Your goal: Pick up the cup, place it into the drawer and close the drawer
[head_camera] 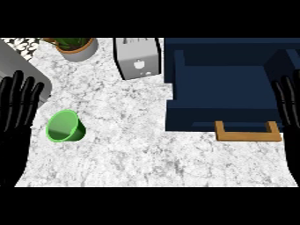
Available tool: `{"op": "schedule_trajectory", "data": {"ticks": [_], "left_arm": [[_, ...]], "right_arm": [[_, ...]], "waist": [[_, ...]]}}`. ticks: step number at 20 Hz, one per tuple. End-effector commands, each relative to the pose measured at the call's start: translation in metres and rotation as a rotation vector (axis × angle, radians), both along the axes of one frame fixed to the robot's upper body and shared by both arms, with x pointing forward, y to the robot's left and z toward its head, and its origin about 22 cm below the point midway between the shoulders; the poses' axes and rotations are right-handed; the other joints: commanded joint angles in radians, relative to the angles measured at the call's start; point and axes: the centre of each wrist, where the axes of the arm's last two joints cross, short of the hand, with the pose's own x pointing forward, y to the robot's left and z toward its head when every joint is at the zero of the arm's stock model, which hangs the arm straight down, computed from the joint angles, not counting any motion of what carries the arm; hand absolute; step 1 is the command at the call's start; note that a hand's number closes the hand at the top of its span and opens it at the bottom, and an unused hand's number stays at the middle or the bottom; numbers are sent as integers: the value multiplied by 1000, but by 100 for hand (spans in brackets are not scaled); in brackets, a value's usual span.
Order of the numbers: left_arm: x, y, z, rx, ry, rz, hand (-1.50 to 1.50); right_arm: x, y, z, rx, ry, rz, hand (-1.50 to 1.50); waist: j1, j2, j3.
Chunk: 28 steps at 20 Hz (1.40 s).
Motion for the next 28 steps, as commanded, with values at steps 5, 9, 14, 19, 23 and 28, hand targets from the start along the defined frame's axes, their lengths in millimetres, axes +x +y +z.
{"op": "schedule_trajectory", "data": {"ticks": [5,9,14,19,23,28], "left_arm": [[14,43,6,10,-56,75,-150],[10,34,-18,-198,74,56,-150],[30,42,-18,-186,48,49,-150],[36,64,-14,-194,46,36,-150],[46,32,-20,-196,72,48,-150],[24,39,-28,-198,93,73,-150]], "right_arm": [[4,-5,22,-16,33,16,-150],[-3,12,3,57,106,112,-150],[17,19,2,52,100,108,-150],[25,14,-11,61,103,98,-150],[19,6,-12,66,109,106,-150],[11,12,8,62,96,106,-150]], "waist": [[-17,-14,-31],[-17,-14,-31],[-16,-13,-31],[-16,-13,-31],[-18,-13,-31],[-17,-14,-31]]}}
